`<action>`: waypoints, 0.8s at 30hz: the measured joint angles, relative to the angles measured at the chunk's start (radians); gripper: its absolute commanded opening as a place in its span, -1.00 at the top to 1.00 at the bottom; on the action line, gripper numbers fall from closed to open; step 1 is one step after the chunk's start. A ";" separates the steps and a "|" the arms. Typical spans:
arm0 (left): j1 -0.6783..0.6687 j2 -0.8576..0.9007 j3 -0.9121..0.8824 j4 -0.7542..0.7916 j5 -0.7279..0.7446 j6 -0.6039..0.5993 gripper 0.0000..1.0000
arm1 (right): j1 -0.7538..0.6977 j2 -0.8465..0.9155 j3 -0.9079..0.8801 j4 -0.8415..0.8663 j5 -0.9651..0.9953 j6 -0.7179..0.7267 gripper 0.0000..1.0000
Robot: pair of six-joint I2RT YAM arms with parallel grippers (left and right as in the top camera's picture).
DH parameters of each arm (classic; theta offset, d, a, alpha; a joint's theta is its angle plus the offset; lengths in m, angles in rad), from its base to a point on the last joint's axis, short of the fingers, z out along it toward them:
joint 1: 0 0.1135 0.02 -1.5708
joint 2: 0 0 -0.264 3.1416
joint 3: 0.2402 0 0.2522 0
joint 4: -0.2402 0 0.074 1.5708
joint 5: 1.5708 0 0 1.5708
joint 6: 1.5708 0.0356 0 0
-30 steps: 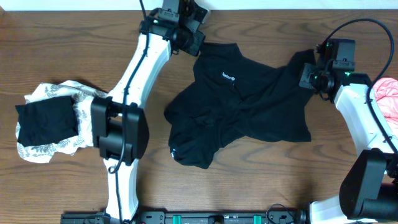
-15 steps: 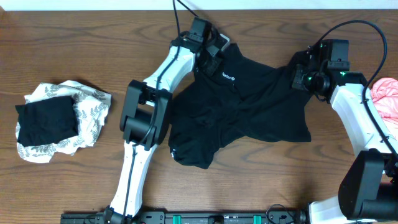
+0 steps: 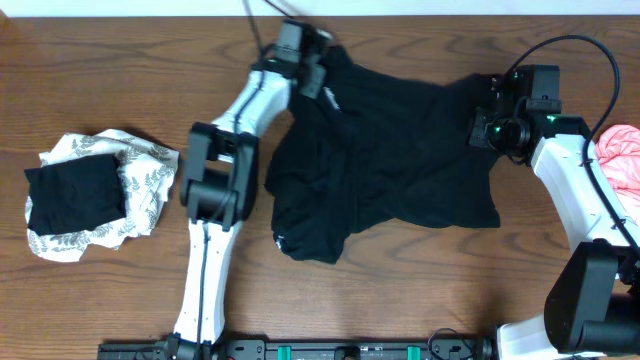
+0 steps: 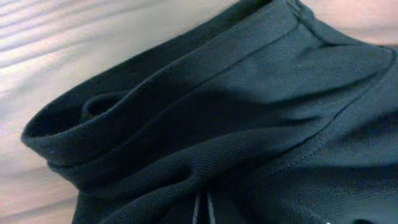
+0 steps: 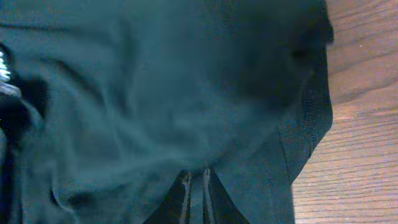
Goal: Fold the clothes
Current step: 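Pull the shirt's top corners apart with both grippers to spread it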
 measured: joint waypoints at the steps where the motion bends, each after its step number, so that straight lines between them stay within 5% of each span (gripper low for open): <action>1: 0.028 0.000 0.000 0.001 -0.008 -0.011 0.88 | 0.000 0.000 0.000 0.000 0.001 -0.002 0.69; 4: 0.100 0.001 0.000 0.000 -0.027 -0.028 0.88 | 0.000 0.000 0.000 0.025 0.002 -0.032 0.55; 17: 0.140 0.001 0.003 -0.013 -0.066 -0.042 0.87 | 0.008 0.183 0.009 0.457 -0.130 -0.084 0.86; 24: 0.120 -0.036 0.007 -0.137 -0.066 -0.041 0.17 | 0.021 0.280 0.006 0.259 -0.205 -0.087 0.90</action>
